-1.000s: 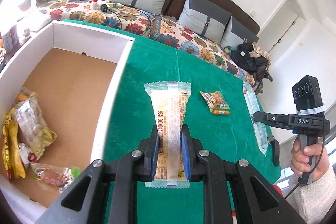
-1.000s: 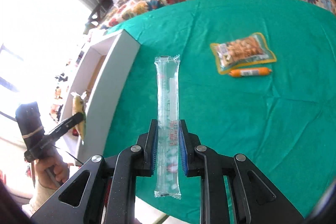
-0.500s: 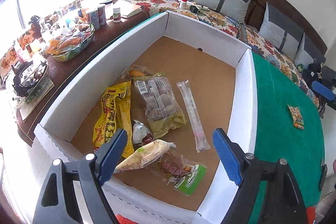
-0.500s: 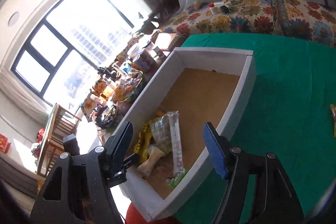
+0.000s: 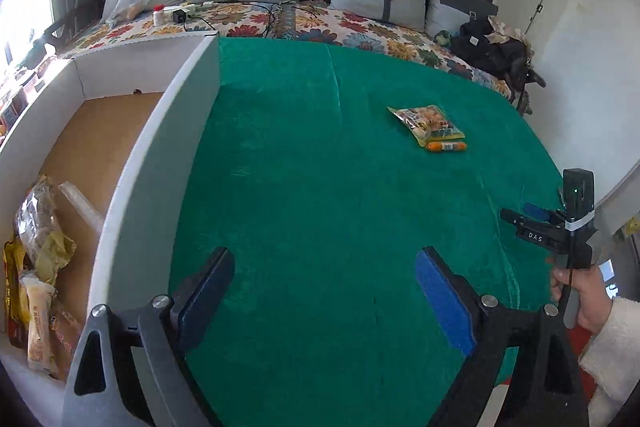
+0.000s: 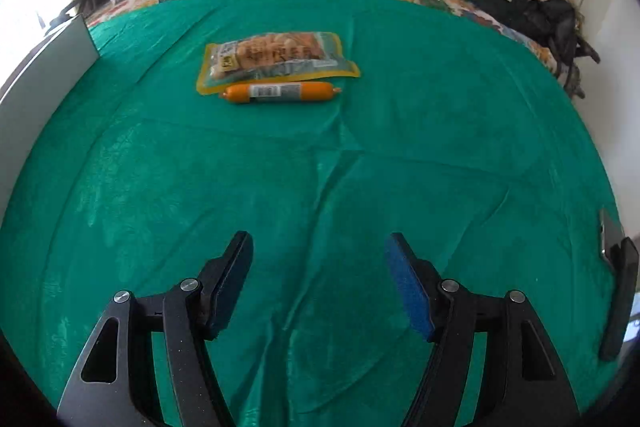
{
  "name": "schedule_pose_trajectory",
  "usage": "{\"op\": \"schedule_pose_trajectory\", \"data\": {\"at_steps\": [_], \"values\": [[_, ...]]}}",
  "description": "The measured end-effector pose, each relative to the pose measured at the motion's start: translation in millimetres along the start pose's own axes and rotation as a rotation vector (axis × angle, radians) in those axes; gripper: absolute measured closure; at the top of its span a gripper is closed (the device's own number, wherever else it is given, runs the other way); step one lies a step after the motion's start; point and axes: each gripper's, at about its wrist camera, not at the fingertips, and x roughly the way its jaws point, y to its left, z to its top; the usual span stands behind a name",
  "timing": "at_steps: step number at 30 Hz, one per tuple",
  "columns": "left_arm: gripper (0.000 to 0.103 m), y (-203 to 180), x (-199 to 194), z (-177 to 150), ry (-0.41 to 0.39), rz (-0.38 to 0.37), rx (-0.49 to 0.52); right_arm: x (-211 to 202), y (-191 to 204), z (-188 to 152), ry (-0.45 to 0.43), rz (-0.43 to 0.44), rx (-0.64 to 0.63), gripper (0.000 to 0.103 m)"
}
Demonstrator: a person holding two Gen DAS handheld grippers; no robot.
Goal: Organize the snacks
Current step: 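Move the left tool to the peanut-and-egg bag on the bed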
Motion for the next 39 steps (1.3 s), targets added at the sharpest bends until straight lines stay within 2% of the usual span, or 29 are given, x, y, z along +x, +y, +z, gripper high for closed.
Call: {"op": "schedule_pose_trajectory", "data": {"at_steps": [2,4,7,12,13,17,20,39], "values": [[0.012,-25,37,-4,0.038,-0.023,0.028,-1,-19,-12,-0.023,-0.041,0.022,0.031],[0.012,-45,72,-5,0.081,-0.019,0.05,-5,-27,-20,-0.069,-0.037,0.045,0.03],[0.012,-62,111,-2,0.102,0.019,0.092,-4,-28,-19,-0.095,-0.038,0.058,0.027],[0.012,-72,148,5,0.096,0.105,0.153,4,-35,-17,-0.078,-0.018,0.097,0.019],[0.012,-74,150,5,0.079,0.128,0.167,5,-40,-17,-0.074,-0.003,0.118,0.018],[0.0,-72,155,2,0.036,0.129,0.161,4,-40,-21,-0.073,-0.012,0.117,0.016],[0.0,-74,155,0,0.013,0.137,0.156,4,-40,-22,-0.074,-0.01,0.118,0.016],[0.0,-73,155,1,0.013,0.136,0.156,4,-40,-22,-0.074,-0.009,0.118,0.015]]}}
